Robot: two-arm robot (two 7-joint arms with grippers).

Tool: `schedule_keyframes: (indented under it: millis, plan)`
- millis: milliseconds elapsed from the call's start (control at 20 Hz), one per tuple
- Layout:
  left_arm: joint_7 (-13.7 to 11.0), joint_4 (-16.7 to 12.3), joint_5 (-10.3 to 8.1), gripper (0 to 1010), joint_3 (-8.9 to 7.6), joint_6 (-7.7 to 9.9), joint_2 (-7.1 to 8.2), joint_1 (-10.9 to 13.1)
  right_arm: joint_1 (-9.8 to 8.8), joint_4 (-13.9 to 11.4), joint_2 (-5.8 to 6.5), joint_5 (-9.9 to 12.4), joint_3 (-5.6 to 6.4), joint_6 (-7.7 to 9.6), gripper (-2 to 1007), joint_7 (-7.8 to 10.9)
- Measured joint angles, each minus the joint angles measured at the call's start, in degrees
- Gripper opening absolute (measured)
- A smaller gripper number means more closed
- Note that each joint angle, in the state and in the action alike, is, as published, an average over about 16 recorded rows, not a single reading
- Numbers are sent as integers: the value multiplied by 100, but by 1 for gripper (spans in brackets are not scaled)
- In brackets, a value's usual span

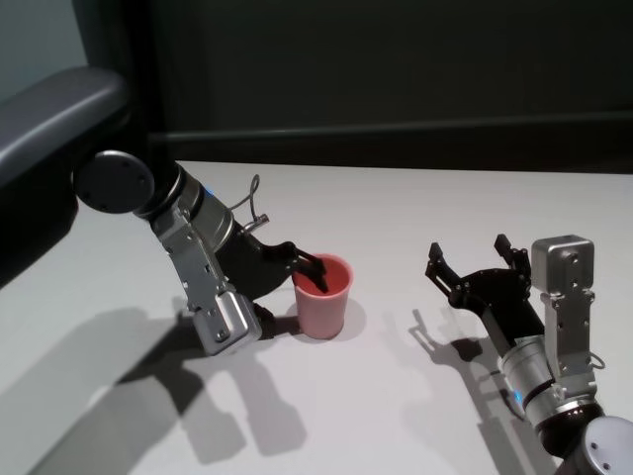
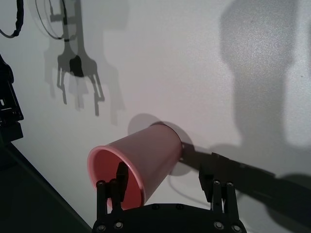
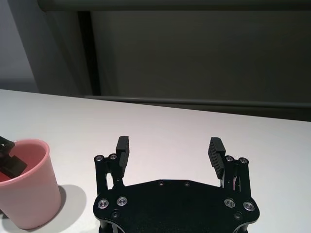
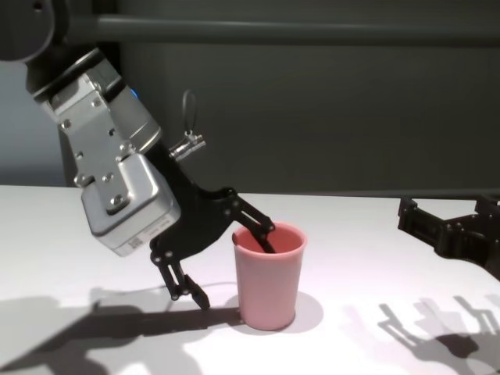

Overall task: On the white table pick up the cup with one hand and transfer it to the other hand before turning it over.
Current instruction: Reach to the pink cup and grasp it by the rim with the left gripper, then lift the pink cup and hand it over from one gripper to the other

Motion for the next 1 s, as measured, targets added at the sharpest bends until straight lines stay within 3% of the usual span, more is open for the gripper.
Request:
schedule_keyframes:
  millis: [400, 1000]
  plan:
    - [-7, -5, -8, 782, -8, 2, 4, 8, 0, 0, 0, 0, 0, 0, 1000, 0]
    - [-15, -9, -14, 365, -14, 4, 9, 13, 0, 0, 0, 0, 0, 0, 1000, 0]
